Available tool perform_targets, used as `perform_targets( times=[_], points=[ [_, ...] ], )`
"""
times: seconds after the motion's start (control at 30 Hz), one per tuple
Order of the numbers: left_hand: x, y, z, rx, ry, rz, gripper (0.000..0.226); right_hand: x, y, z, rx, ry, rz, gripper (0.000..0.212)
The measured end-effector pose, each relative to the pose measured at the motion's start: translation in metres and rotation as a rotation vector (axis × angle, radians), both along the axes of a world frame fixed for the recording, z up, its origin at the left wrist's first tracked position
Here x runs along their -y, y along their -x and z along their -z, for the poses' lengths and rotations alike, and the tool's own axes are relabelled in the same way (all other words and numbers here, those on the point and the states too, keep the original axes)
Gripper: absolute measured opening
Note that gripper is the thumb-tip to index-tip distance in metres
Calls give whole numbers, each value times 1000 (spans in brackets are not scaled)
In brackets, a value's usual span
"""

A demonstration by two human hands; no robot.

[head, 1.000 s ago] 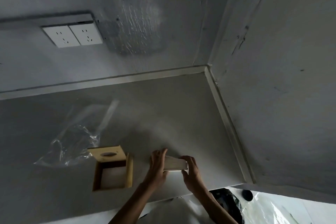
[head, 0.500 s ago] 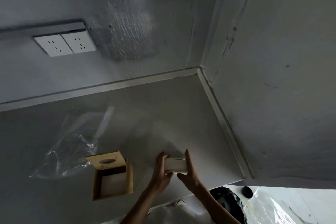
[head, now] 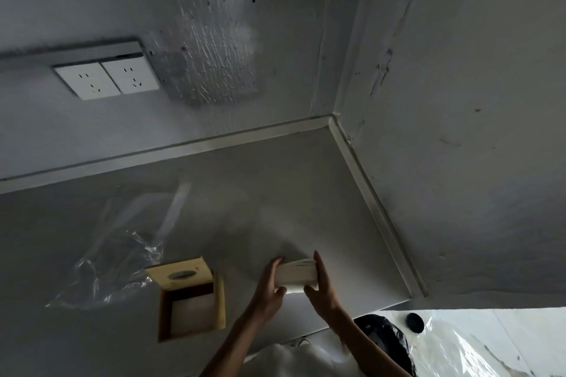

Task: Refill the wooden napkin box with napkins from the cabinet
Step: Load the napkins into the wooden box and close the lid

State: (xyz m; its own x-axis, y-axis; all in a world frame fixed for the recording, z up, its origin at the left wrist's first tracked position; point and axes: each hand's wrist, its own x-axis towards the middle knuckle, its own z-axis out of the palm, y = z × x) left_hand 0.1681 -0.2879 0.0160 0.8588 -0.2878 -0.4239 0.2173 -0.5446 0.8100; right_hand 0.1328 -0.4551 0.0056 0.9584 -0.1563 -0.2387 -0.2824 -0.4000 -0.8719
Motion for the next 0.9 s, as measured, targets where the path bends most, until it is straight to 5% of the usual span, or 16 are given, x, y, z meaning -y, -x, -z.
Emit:
perform_targets(
  times=[0.2,0.37,0.5,0.67,0.9],
  points=[
    [-10,-7,-4,76,-121,84,44,20,2,-22,-42,298,-209,47],
    [-12,-10,-5,104,-141,144,47,28,-5,-34,-48,501,-376,65],
    [-14,-9,-6,140,-165,169,43,35,-6,-41,-24,606,-411,50],
    [-15,-4,-6,171,-217,208,51,17,-13,-45,102,744,-612,87],
    [-21,0,-16,143,-195,260,44,13,-31,-67,-90,844,-764,48]
  ],
)
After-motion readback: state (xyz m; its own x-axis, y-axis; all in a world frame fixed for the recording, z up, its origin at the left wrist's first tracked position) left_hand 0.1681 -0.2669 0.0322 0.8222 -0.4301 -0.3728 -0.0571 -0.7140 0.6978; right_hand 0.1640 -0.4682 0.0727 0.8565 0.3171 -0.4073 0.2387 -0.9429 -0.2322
